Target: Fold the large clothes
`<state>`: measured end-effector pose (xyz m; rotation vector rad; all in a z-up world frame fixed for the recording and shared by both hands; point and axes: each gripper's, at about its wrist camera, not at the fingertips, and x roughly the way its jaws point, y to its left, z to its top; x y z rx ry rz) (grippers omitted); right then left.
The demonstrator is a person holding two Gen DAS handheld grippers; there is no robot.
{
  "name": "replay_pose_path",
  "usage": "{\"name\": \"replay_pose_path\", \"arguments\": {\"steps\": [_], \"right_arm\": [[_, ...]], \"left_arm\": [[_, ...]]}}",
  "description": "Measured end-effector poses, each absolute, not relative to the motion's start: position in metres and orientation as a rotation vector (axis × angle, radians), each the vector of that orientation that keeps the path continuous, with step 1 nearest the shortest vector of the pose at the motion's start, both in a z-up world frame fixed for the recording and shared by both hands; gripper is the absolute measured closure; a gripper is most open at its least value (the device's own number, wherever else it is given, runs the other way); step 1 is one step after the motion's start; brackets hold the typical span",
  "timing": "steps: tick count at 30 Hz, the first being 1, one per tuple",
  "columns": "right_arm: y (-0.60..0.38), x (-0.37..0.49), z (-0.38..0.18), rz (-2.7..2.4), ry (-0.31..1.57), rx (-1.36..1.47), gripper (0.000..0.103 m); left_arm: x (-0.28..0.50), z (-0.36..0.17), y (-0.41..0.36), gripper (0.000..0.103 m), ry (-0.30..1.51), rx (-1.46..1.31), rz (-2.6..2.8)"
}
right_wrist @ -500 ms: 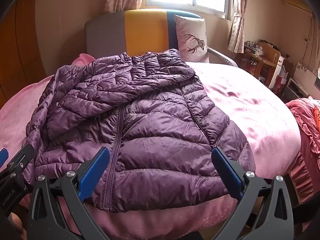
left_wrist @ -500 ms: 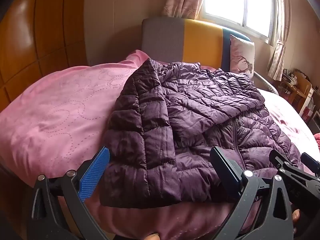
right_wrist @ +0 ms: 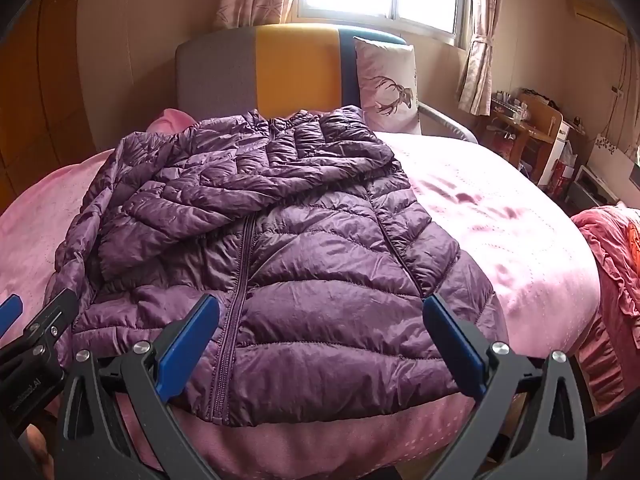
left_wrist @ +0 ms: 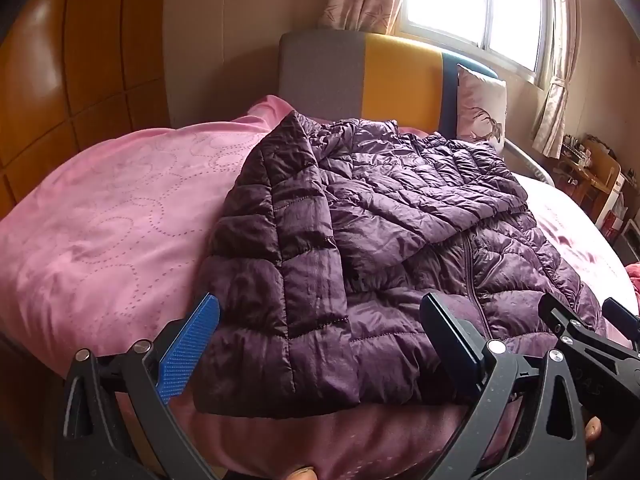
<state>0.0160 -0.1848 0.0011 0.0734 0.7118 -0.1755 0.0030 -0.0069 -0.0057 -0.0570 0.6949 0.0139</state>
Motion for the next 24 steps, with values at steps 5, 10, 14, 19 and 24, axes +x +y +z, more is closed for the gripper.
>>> {"name": "replay_pose_path", "arguments": {"steps": [5,10,14,19,24], "right_arm": [[-0.1848,0.0146,0.0033,-0.173,0.713,0.07,0.002],[-0.1811,0.0134,0.0031,-0.165,0.717,0.062,0.002],[-0.179,0.0119,0.0026,-0.159,0.717,0.054,0.002],[-0.1782,0.012,0.0027,-0.158,0.717,0.05,0.002],[-0.1785,0.0132,0.0007,-0.164,0.724,0.051,0.002]], "left_arm": [[0.0012,-0.0037,-0.004,0.004,0.687,-0.059,0.014],[0.0001,-0.0039,-0.0016,0.004,0.695,-0.056,0.01],[-0.0007,-0.0042,-0.0011,0.004,0.696,-0.056,0.013],[-0.0008,-0.0047,0.0003,0.004,0.695,-0.055,0.015],[0.0013,-0.0047,0.0001,0.004,0.693,-0.045,0.017]]}}
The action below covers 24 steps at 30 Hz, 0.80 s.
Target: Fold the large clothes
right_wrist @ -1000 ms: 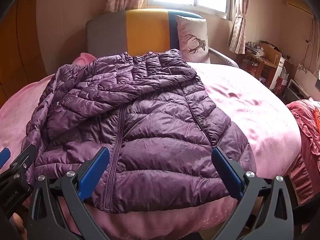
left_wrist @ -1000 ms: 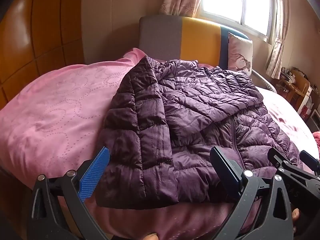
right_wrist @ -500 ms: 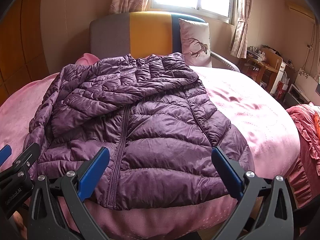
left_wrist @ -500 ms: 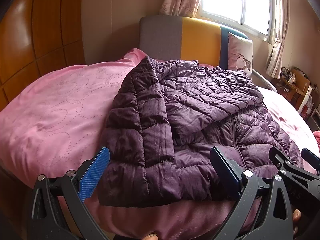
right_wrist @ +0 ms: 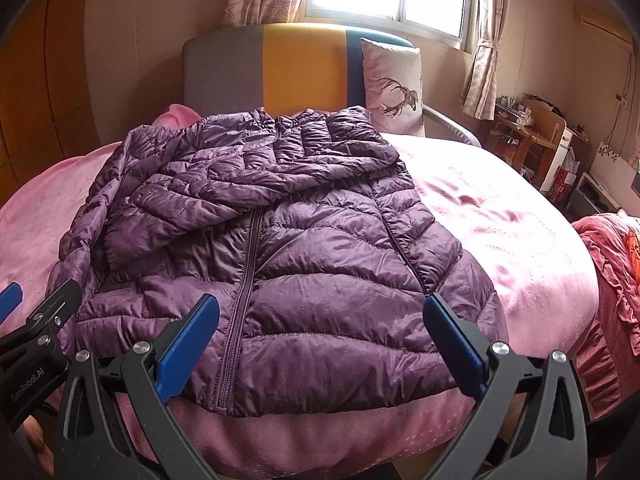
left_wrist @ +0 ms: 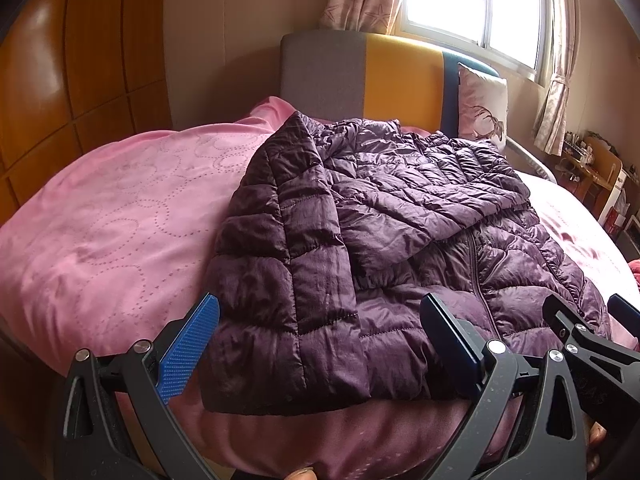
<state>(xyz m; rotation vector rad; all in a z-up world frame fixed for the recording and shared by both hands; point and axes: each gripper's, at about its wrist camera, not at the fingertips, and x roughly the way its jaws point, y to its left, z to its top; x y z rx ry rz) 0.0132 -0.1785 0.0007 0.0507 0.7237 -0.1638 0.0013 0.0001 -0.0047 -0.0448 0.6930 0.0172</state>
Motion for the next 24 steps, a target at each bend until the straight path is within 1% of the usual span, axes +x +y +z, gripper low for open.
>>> {"name": "replay_pose_path", "arguments": {"steps": [24], "right_arm": [[-0.178,0.015,-0.011,-0.082,0.75,0.071,0.002]], "left_arm": [[0.009,-0.012,0.005,0.004,0.73,-0.035,0.052]]}}
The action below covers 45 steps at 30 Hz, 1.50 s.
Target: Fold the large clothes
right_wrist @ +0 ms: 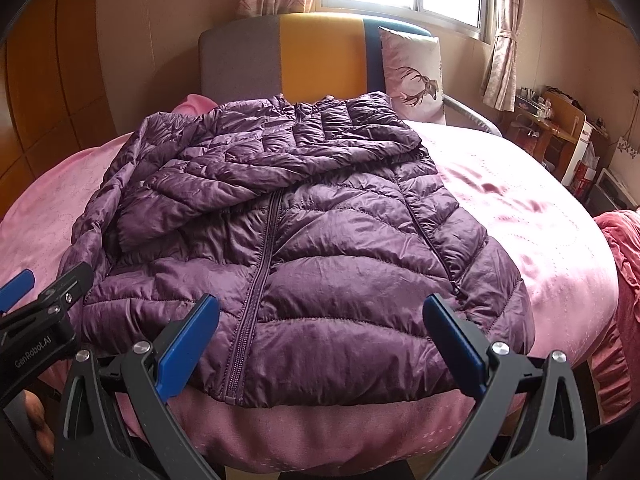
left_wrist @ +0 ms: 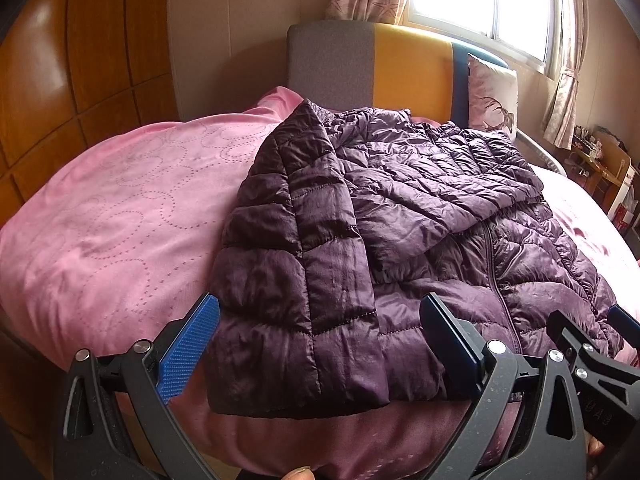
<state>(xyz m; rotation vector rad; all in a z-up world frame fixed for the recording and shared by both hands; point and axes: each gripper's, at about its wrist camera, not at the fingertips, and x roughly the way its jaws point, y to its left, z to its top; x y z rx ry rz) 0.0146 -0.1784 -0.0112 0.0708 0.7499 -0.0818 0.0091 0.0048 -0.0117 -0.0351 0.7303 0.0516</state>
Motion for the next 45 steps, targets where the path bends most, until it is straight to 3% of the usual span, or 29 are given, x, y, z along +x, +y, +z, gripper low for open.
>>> {"name": "replay_pose_path", "arguments": {"steps": [16,26,43,45], "right_arm": [[-0.181,0.008,-0.018,-0.026,0.772,0.098,0.002],[-0.193,-0.006,0.0,-0.033,0.671,0.097,0.002],[-0.215,0.042,0.028,0.063,0.64,0.099,0.002],[-0.215,0.057,0.028,0.097,0.67,0.112,0.004]], "left_arm": [[0.011,-0.015,0.008,0.004,0.736,-0.045,0.054],[0.015,-0.014,0.008,0.004,0.742,-0.045,0.053],[0.04,-0.021,0.001,0.004,0.795,-0.03,-0.081],[0.048,-0.029,0.006,0.02,0.836,-0.04,-0.096]]}}
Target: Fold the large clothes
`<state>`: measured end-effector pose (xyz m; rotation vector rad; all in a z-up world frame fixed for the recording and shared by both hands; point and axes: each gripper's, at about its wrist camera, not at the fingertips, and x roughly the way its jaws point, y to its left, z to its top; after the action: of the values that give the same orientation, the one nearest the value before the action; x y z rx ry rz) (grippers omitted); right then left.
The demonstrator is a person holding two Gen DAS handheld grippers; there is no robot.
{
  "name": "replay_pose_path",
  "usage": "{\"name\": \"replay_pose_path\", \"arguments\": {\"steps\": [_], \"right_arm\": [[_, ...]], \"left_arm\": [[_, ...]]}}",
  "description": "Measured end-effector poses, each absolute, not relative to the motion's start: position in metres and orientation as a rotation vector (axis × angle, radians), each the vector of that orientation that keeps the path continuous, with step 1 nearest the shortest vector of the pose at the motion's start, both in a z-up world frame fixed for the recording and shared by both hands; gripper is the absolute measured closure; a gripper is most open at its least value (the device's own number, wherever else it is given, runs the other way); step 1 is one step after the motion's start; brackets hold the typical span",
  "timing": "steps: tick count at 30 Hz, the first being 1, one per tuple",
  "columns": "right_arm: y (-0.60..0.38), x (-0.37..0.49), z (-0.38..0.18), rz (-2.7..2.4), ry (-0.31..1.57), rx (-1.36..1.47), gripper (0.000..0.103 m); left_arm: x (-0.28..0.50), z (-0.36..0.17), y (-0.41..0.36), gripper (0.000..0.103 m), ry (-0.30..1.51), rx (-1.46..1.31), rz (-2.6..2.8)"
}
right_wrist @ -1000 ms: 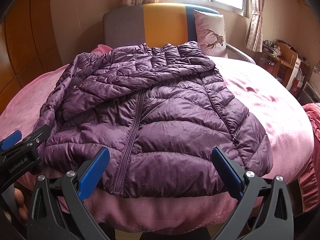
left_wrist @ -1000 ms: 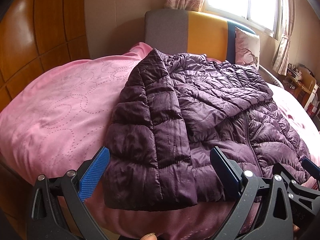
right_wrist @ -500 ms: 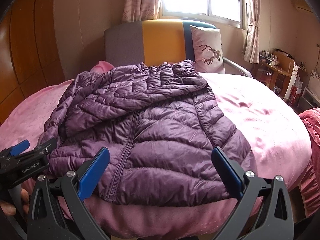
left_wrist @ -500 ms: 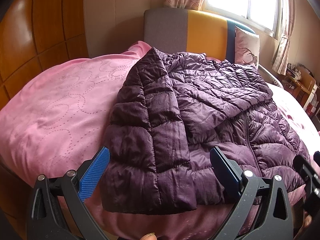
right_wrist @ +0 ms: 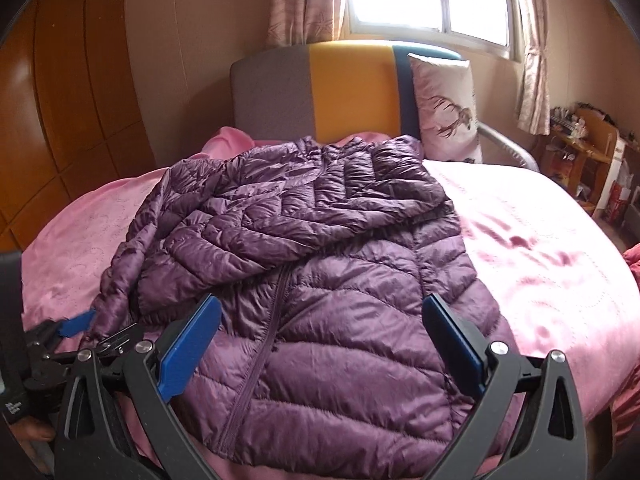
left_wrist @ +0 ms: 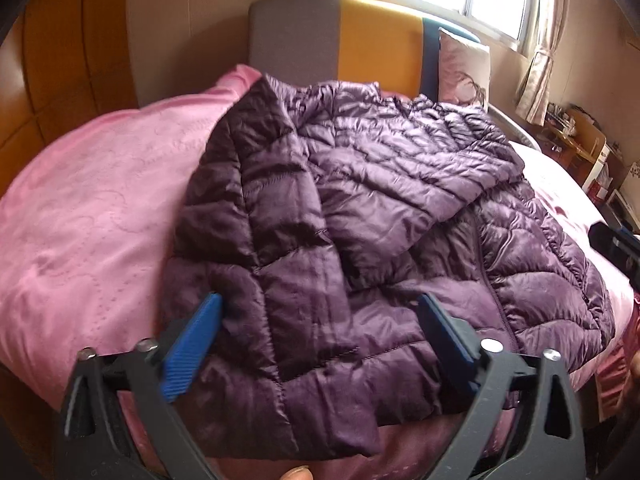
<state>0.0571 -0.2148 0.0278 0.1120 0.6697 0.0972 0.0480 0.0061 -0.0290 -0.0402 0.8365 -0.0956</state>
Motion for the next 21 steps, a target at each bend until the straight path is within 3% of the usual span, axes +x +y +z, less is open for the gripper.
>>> {"name": "replay_pose_path", "arguments": {"steps": [1,4,7,8,14,16,19,20,21], "right_arm": [[-0.213,0.062,0.027,0.116,0.679,0.109,0.004],[-0.199,0.081,0.026,0.193,0.705,0.083,0.004],[-0.173,0.099,0.022,0.295,0.732,0.016,0.012],[-0.163,0.105,0.02,0.328,0.742,-0.002,0.013],[-0.077,0.144,-0.011,0.471,0.81,-0.239,0.019],[-0.056,0.154,-0.026,0.474,0.831,-0.312,0.032],[-0.048,0.164,-0.036,0.449,0.838,-0.327,0.067],[-0.051,0.166,-0.033,0.422,0.829,-0.329,0.084],[-0.057,0.167,-0.026,0.4,0.818,-0.319,0.088]], "left_arm": [[0.051,-0.031,0.01,0.034,0.849,-0.043,-0.088],[0.055,-0.036,0.025,0.048,0.872,-0.072,-0.125],[0.058,-0.039,0.045,0.079,0.891,-0.104,-0.18],[0.058,-0.036,0.059,0.085,0.891,-0.163,-0.206],[0.059,-0.018,0.133,0.09,0.826,-0.344,-0.169],[0.061,-0.011,0.16,0.09,0.799,-0.389,-0.116],[0.068,0.001,0.203,0.09,0.765,-0.409,0.025],[0.072,0.004,0.22,0.088,0.755,-0.413,0.113],[0.077,0.006,0.229,0.086,0.758,-0.4,0.191]]}}
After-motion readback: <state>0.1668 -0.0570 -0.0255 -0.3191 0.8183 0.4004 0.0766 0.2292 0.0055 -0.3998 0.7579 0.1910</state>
